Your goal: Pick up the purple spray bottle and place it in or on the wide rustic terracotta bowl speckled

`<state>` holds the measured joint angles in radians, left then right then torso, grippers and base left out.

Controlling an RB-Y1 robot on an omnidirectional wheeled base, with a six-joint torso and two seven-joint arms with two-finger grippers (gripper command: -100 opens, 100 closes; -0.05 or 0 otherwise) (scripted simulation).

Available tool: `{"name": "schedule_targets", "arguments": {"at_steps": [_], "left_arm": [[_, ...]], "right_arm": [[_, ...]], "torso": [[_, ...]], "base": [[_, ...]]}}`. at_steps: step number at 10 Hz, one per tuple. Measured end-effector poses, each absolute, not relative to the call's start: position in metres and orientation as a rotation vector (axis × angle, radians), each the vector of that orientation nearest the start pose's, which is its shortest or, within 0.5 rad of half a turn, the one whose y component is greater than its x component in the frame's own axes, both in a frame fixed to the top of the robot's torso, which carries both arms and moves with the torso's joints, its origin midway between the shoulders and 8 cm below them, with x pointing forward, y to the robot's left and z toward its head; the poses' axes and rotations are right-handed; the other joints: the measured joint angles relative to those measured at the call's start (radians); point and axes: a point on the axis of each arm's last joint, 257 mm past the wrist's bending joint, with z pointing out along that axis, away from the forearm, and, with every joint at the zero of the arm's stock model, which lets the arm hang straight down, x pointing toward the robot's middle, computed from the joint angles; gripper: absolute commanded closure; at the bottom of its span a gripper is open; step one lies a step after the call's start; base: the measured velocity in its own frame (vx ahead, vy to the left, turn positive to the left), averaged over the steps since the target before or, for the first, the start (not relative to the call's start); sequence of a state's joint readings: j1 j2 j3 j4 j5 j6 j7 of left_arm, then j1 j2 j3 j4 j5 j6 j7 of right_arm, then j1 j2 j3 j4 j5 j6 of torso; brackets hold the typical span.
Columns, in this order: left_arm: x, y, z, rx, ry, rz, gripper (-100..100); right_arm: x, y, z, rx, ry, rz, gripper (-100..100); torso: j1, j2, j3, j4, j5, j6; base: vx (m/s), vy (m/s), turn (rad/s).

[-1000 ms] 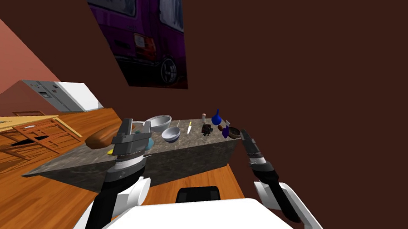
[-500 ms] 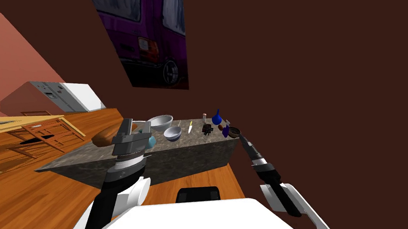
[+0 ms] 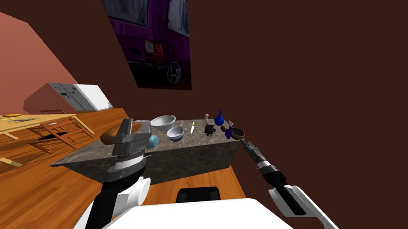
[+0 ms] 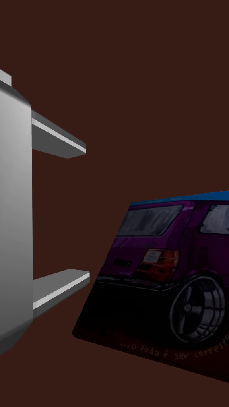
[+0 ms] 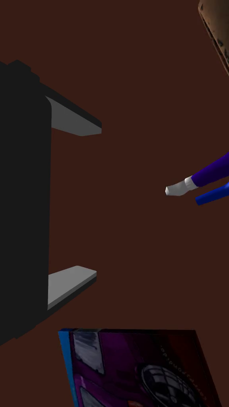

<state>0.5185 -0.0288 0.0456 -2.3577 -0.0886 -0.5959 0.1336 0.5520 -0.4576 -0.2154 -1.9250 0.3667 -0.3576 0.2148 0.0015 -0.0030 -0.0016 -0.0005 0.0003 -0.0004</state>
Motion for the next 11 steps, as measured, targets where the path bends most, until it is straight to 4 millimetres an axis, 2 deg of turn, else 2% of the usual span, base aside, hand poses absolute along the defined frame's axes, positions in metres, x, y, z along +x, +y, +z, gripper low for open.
{"name": "schedule_targets", "arguments": {"at_steps": [6,11], "left_arm": [[0.308,0.278,0.069,-0.53,0.511,-1.352,0],[0.308,0.278,0.069,-0.53,0.511,-1.352,0]], "right_arm": [[0.374,-0.451,-0.208,0.144,1.611,0.146,-100],[0.369,-0.496,-0.226,0.053,1.708,-0.022,-100]], "torso": [[0.001,-0.003,-0.002,-0.001,0.0,0.0],[0.001,-0.007,-0.004,-0.002,0.0,0.0]], "base": [[0.079,0.03,0.109],[0.134,0.037,0.175]]}}
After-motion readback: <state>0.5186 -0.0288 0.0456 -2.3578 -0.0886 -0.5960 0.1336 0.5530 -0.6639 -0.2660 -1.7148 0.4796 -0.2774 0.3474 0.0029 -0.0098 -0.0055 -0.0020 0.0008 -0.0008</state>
